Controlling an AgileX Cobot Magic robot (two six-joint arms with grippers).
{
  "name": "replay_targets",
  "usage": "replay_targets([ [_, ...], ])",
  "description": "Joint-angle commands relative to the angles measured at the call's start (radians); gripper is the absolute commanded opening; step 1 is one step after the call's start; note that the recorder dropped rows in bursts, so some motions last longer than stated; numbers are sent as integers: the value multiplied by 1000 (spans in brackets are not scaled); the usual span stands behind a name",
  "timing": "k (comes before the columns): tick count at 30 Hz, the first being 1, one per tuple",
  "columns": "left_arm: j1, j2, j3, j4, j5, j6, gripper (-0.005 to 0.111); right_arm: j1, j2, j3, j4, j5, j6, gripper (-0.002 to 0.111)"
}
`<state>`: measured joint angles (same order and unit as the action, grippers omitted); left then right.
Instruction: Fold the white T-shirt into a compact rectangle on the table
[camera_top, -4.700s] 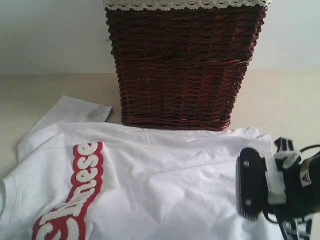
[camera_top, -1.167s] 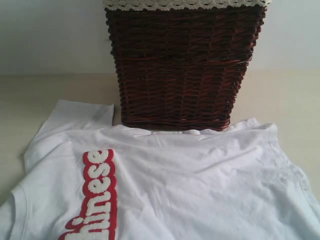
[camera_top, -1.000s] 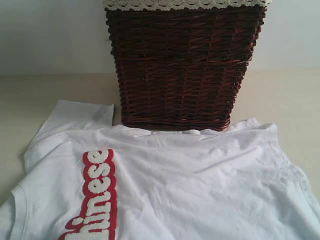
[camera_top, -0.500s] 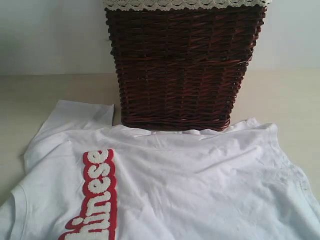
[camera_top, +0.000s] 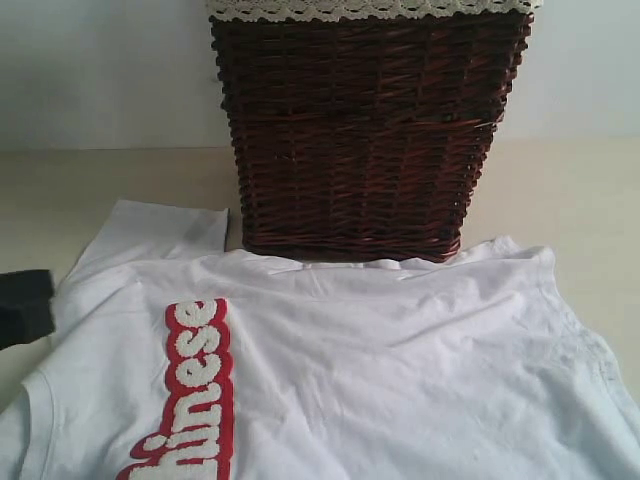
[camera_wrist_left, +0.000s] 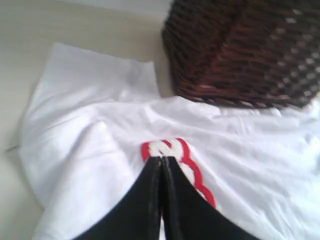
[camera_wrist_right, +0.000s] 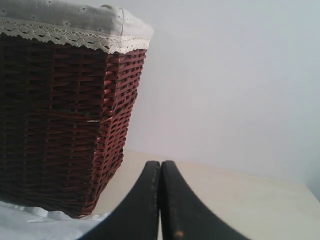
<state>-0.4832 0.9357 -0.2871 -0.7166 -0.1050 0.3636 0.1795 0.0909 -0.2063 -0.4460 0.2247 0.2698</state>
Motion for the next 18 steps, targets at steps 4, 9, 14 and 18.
replay_targets([
  [4, -4, 313, -362, 317, 618, 77, 0, -5, -6, 2, -4, -3, -3, 0],
  [9, -6, 436, -426, 209, 932, 256, 0, -5, -6, 2, -4, -3, -3, 0],
  [14, -90, 455, -391, 58, 1008, 415, 0, -5, -6, 2, -4, -3, -3, 0],
  [18, -203, 455, -388, 25, 1046, 407, 0, -5, -6, 2, -4, -3, -3, 0],
])
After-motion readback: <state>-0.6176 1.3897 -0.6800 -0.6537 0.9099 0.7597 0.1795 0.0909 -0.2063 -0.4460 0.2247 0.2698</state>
